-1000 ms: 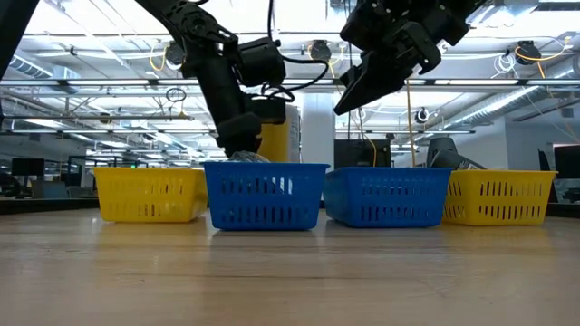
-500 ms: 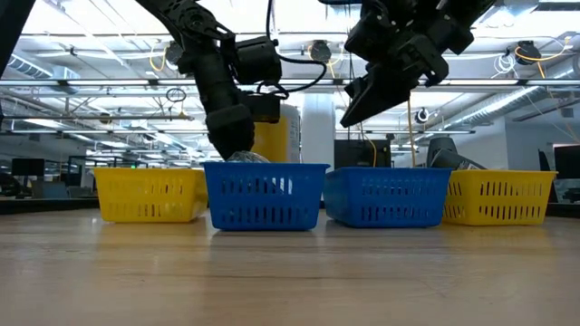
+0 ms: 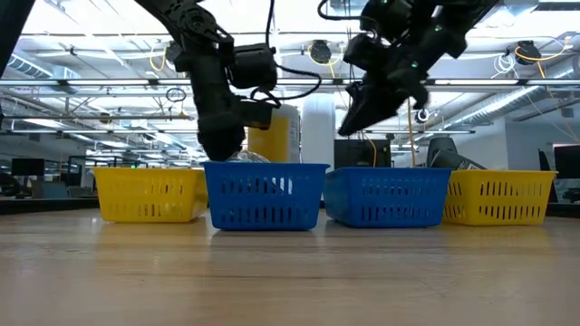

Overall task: Pick & Place Travel size toiletries
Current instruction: Put the white toothpaste into the left yellow bin

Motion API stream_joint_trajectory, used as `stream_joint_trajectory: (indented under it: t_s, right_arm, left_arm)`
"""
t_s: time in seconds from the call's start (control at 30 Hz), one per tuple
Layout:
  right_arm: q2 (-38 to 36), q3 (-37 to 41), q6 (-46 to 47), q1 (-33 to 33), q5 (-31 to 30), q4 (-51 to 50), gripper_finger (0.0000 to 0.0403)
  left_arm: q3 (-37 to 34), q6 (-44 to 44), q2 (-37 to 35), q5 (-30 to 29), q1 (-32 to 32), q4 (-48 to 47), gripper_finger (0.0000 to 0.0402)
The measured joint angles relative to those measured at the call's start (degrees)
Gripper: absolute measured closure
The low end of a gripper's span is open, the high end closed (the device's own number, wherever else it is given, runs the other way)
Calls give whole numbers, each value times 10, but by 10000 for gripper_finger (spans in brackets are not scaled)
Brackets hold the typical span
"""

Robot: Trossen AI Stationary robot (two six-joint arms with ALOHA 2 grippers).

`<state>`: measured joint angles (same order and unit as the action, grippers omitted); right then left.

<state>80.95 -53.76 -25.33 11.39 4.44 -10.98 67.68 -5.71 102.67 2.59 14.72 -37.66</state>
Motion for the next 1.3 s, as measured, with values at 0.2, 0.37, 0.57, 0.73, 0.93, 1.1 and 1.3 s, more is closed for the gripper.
stream_joint_trajectory:
  t_s: [0.2, 0.37, 0.57, 0.73, 0.93, 1.1, 1.3]
  right_arm:
    - [-7, 0, 142, 45, -2, 69, 344]
    - [-16, 0, 161, 52, -1, 39, 344]
    - [-19, 0, 184, 52, 0, 27, 344]
    - [-19, 0, 183, 52, 0, 28, 344]
    - [-19, 0, 171, 52, 0, 30, 344]
    - [-19, 0, 171, 59, 1, 30, 344]
    - [-19, 0, 171, 64, 1, 30, 344]
  left_arm:
    - [41, 59, -3, 167, 23, -60, 192]
    - [89, 28, -4, 172, 16, -63, 190]
    - [112, -7, -5, 60, -2, -59, 190]
    - [113, 8, 16, 92, 3, -62, 190]
    - [113, 9, 53, 97, 0, -67, 190]
    - [113, 19, 69, 138, -8, -77, 190]
    - [113, 30, 69, 152, -31, -60, 190]
